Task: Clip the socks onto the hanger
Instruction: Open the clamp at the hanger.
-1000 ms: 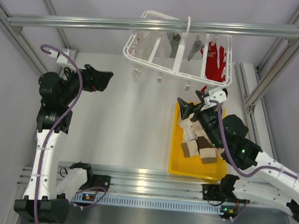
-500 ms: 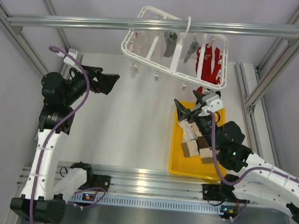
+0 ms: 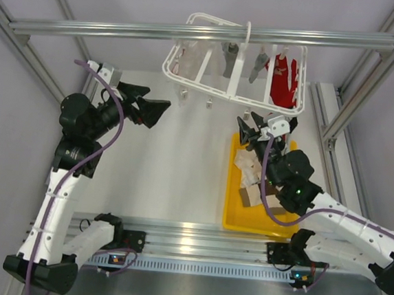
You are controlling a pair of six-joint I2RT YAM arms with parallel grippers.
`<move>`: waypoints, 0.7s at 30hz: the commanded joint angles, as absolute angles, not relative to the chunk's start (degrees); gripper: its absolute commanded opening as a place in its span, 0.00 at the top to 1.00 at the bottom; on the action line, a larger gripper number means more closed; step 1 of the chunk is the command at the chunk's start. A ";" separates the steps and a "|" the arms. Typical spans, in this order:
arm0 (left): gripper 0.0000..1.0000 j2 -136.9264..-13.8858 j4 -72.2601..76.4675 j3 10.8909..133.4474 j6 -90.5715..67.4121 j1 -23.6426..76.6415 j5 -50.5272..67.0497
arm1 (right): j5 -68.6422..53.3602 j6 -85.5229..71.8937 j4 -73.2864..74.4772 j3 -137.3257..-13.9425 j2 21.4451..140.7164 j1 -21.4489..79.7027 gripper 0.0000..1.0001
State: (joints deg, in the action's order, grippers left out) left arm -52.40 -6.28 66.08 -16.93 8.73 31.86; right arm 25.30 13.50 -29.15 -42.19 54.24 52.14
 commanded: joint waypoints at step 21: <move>0.12 -63.44 -7.64 81.98 -22.85 33.38 32.00 | -6.40 11.34 -18.90 -49.92 48.87 45.70 1.00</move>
